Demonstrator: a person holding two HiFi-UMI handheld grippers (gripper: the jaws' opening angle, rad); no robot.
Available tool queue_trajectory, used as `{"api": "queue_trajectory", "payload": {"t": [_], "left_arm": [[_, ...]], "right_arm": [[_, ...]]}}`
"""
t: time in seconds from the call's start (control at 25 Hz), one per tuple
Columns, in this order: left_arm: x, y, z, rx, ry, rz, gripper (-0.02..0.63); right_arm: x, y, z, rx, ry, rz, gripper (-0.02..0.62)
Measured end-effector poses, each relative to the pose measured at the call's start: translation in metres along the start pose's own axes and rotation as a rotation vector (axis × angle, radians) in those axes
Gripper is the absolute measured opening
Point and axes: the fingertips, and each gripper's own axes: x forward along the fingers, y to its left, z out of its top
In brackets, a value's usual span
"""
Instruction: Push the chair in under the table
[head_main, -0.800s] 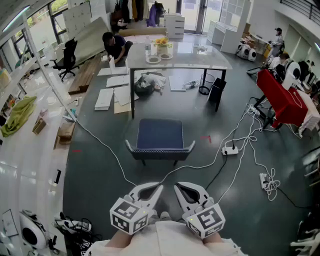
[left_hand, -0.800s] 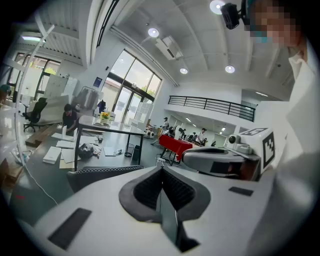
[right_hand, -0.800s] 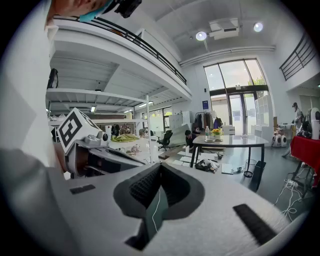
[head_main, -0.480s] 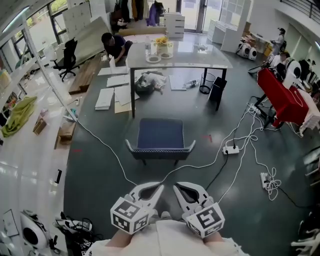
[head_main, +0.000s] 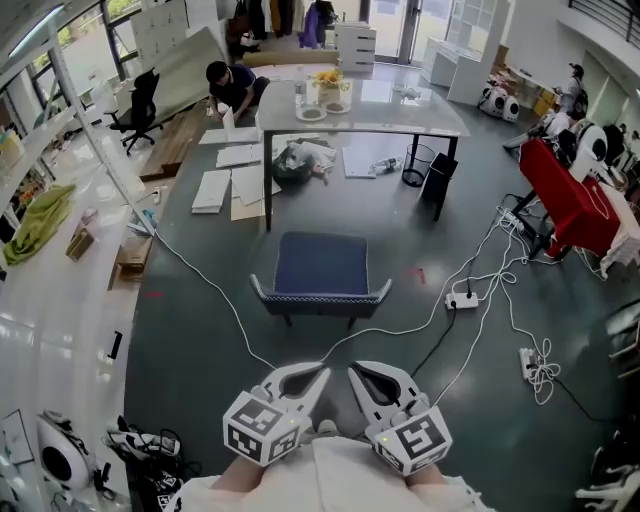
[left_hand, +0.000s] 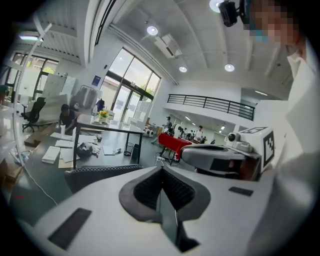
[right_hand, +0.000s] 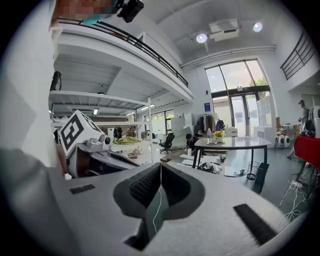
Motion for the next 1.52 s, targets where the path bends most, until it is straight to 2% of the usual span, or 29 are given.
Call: {"api": "queue_trajectory", "payload": {"t": [0.2,0.4,0.68,0.92,1.12,1.44,1.52], "left_arm": [[0.005,-0.004,-0.006,-0.016,-0.010,0.015,0.014],[0.010,0.001,-0.017,-0.070,-0.020,0.040,0.014],[0.031,0.011,-0.020,-0.057,0.011,0.019,0.014],[0.047,0.050,-0.009,-0.079,0.015,0.017,0.014],[0.065,0.086,0.010,-0.059,0.025,0.012,0.014],[0.074,0.151,0.033,-0.087,0.045,-0.003,0.014],[0.078,0.166,0.039,-0.074,0.056,-0.011,0.014]], "right_arm": [[-0.007,-0.008,-0.008,0.016,0.011,-0.003,0.003],[-0.014,-0.009,-0.030,0.033,0.048,0.005,0.003],[0.000,-0.025,-0.035,0.049,0.063,0.013,0.003],[0.040,-0.047,-0.035,0.040,0.085,0.003,0.003],[0.081,-0.072,-0.028,0.039,0.098,-0.010,0.003],[0.144,-0.095,-0.022,0.085,0.126,-0.048,0.003],[0.156,-0.102,-0.021,0.107,0.123,-0.062,0.003]]}}
